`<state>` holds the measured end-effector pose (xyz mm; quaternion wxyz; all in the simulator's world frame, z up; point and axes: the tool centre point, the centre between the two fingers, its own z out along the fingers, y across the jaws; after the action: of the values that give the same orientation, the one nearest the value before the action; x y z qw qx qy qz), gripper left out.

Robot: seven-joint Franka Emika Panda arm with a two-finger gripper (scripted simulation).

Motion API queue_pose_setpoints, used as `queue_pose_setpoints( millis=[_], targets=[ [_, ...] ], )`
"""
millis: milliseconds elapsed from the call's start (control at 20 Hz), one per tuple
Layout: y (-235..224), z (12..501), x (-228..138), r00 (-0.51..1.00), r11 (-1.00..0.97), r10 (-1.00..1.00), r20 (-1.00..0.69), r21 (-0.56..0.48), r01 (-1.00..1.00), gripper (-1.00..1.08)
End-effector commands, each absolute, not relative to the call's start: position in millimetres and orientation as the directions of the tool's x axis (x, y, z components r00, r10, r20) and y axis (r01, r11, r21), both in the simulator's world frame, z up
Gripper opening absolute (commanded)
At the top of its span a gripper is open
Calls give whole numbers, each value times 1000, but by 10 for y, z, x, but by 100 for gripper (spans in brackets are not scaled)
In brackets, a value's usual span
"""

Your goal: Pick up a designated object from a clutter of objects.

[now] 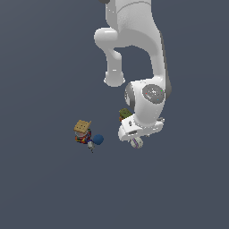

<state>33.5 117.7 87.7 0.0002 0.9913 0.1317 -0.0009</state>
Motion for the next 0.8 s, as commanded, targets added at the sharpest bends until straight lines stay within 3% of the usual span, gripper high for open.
queue_pose_setpoints(
  millis=[0,750],
  targets=[
    [1176,851,335,965,-965,261,-2,0,261,100],
    [1182,366,336,965,-965,262,0,0,262,100]
  ],
)
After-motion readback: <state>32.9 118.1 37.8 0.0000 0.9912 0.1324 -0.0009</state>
